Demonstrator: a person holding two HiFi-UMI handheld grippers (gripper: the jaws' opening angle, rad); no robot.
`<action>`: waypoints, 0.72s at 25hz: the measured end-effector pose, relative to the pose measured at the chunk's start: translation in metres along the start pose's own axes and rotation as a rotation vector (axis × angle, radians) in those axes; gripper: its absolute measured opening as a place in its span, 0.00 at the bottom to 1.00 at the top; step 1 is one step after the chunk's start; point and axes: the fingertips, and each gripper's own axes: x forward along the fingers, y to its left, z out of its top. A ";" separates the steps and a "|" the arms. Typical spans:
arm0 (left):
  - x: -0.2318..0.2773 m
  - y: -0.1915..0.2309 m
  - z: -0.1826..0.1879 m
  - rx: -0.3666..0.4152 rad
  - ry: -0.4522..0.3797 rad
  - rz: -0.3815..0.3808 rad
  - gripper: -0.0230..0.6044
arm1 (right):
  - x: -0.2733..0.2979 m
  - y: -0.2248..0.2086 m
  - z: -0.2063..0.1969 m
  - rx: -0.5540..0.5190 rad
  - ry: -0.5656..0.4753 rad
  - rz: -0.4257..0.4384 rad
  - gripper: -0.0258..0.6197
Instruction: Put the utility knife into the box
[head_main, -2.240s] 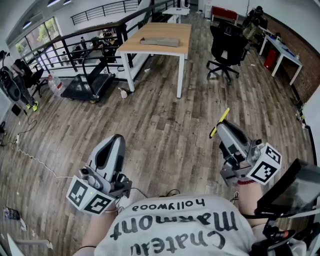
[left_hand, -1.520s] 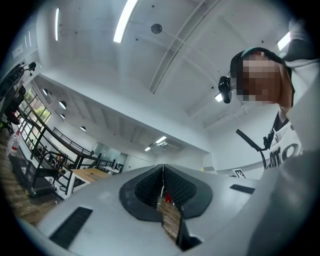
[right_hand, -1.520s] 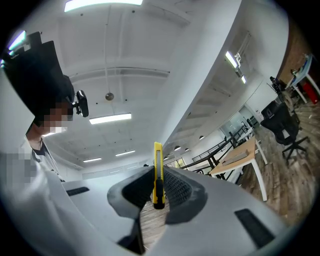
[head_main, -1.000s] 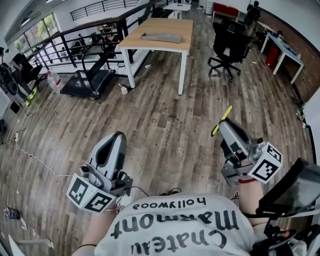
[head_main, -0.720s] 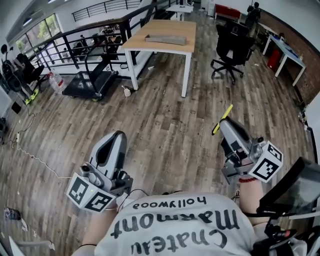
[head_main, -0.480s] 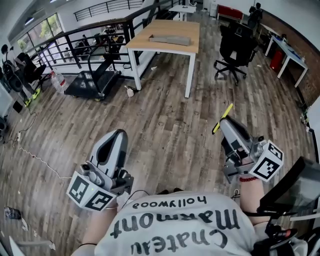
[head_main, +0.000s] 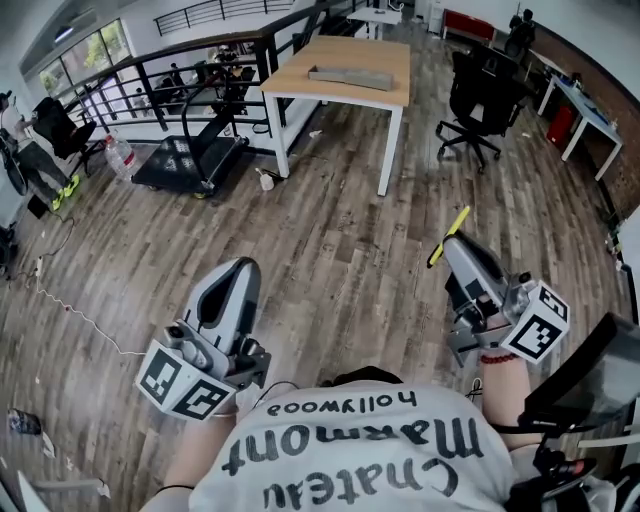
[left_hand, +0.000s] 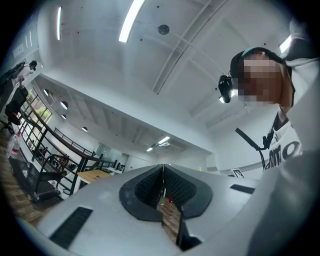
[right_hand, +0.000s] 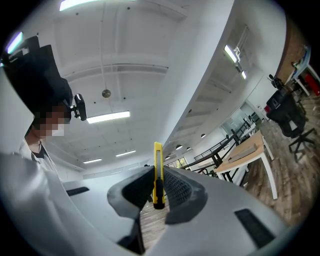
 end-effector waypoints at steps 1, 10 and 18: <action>0.002 0.004 -0.002 -0.005 0.003 -0.001 0.05 | 0.003 -0.002 -0.001 -0.001 0.003 -0.003 0.13; 0.048 0.037 -0.022 -0.016 0.000 -0.019 0.05 | 0.021 -0.048 0.000 -0.011 0.033 -0.026 0.13; 0.122 0.086 -0.035 -0.021 -0.002 -0.014 0.05 | 0.081 -0.121 0.020 -0.001 0.054 0.011 0.13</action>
